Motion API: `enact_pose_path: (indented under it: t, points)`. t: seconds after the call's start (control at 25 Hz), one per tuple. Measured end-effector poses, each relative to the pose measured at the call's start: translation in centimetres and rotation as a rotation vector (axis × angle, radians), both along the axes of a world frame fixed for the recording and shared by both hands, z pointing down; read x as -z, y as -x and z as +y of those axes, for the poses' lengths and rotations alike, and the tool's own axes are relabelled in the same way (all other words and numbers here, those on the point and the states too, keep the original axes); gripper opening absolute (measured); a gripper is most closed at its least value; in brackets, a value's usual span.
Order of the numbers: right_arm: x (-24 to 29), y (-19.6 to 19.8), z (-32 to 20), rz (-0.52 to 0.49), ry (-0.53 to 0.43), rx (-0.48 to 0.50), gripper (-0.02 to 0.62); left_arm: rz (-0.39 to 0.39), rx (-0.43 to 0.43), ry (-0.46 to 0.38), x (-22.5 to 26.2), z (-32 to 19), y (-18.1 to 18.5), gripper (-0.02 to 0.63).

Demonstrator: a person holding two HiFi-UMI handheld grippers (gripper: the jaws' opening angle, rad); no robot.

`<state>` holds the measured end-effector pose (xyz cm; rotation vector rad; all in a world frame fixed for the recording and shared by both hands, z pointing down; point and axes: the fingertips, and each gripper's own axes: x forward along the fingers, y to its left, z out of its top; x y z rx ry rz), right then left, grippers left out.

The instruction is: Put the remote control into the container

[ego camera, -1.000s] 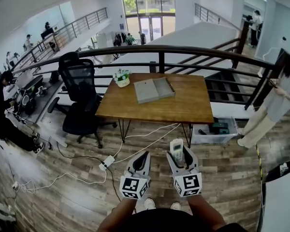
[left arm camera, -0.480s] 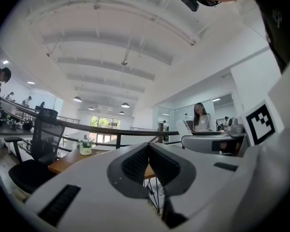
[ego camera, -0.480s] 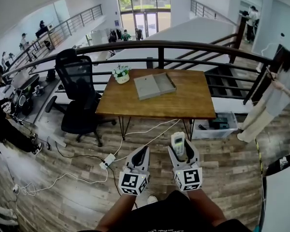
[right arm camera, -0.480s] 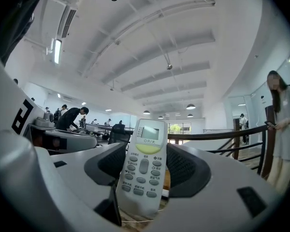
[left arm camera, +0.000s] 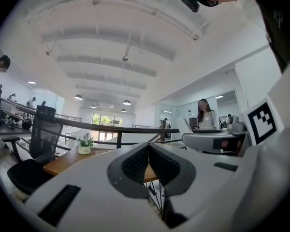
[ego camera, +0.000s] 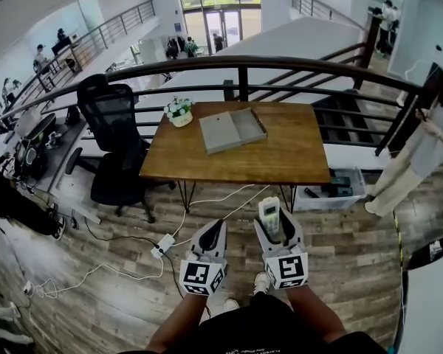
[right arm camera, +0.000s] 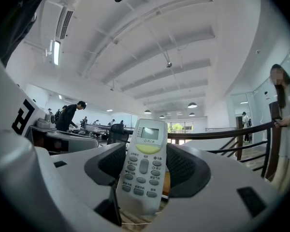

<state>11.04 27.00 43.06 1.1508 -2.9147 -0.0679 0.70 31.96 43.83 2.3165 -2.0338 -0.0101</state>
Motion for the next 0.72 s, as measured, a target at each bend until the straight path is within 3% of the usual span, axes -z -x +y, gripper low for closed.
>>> enact_pose_path:
  t: [0.28,0.72]
  points:
    - [-0.7,-0.3,-4.6,-0.024,0.05,0.034,0.275,-0.007,0.033,0.017,-0.4,-4.3,-0.2,0.006]
    - [-0.9,-0.9,-11.2,-0.027,0.045,0.093,0.275,-0.01,0.077,0.038,-0.6,-10.4,-0.9,0.006]
